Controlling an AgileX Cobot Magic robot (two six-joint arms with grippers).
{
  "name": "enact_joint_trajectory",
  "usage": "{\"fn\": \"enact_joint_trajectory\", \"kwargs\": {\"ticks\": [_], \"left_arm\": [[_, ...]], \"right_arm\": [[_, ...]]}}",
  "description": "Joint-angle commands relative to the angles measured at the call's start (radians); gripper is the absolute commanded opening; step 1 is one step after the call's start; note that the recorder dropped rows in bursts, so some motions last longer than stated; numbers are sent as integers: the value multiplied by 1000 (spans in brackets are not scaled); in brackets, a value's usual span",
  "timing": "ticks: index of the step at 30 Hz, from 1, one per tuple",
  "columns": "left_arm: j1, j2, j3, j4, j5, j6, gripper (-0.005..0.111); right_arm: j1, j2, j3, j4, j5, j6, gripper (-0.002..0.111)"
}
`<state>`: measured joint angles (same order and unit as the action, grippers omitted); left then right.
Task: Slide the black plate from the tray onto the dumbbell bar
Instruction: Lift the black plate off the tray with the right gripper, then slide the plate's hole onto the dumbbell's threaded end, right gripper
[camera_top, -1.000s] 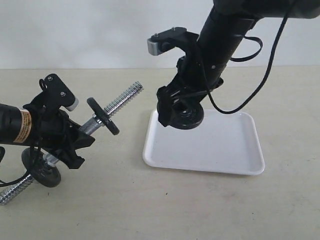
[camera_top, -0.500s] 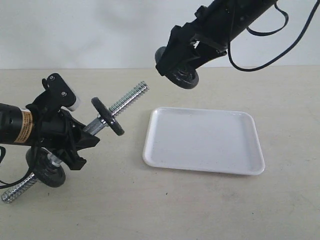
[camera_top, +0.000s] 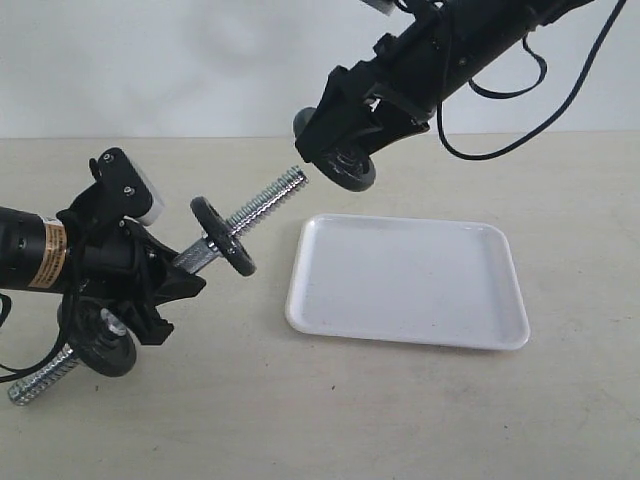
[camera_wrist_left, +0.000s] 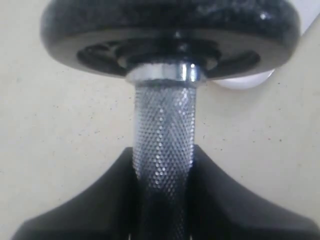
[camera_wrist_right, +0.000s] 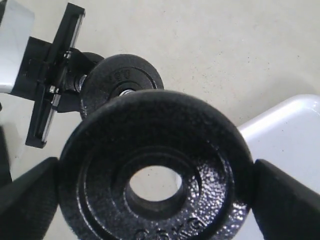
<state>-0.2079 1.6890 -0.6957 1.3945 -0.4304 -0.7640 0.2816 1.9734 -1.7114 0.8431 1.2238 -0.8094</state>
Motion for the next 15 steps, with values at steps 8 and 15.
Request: {"fn": "enact_joint_trajectory", "kwargs": {"ticks": [8,15], "left_arm": [[-2,-60,-33,-71,-191,6,4],[-2,-60,-33,-71,-200,6,4]], "right_arm": [[-56,-7,-13,130,-3,-39,0],[-56,-7,-13,132,-3,-52,0]]}}
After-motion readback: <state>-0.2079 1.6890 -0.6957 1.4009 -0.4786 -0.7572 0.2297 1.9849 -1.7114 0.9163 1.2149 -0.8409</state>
